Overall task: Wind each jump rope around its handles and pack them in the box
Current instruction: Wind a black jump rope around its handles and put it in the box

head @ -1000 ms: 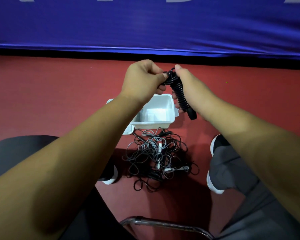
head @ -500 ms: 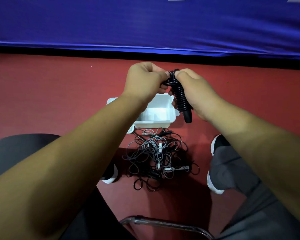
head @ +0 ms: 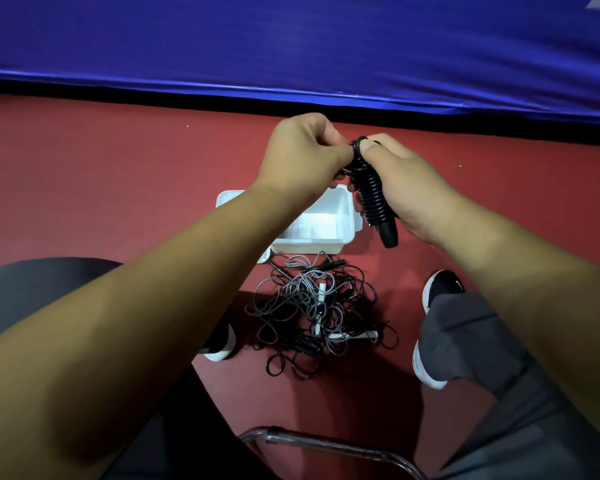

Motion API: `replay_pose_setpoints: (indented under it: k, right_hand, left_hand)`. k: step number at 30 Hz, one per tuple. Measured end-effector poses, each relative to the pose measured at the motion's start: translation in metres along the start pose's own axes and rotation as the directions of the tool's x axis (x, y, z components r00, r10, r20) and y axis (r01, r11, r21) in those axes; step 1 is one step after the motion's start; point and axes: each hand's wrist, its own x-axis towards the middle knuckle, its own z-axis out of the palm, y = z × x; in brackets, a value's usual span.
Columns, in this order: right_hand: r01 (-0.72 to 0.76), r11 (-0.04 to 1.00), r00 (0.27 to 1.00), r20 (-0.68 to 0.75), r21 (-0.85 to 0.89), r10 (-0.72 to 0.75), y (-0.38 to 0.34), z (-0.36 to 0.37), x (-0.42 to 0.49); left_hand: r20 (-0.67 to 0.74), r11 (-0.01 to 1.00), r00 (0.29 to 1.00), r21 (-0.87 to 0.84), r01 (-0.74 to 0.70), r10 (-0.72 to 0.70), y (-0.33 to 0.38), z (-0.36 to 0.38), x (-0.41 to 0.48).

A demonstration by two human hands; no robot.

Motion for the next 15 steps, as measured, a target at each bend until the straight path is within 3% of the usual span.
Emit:
replay_pose_setpoints:
  k: [9,15]
  right_hand:
    - [0.017,1.000,1.000,0.014,0.017,-0.017,0.0013,0.0016,0.0007]
    - [-0.013,0.998,1.000,-0.027,0.068,0.015,0.0025,0.0019,0.0029]
  left_hand:
    - [0.036,0.968,0.988,-0.197,0.152,-0.148,-0.0017,-0.0009,0.0053]
    - [0.082,0.951,0.987,-0.265,0.158,-0.141,-0.0016,0.0018,0.0071]
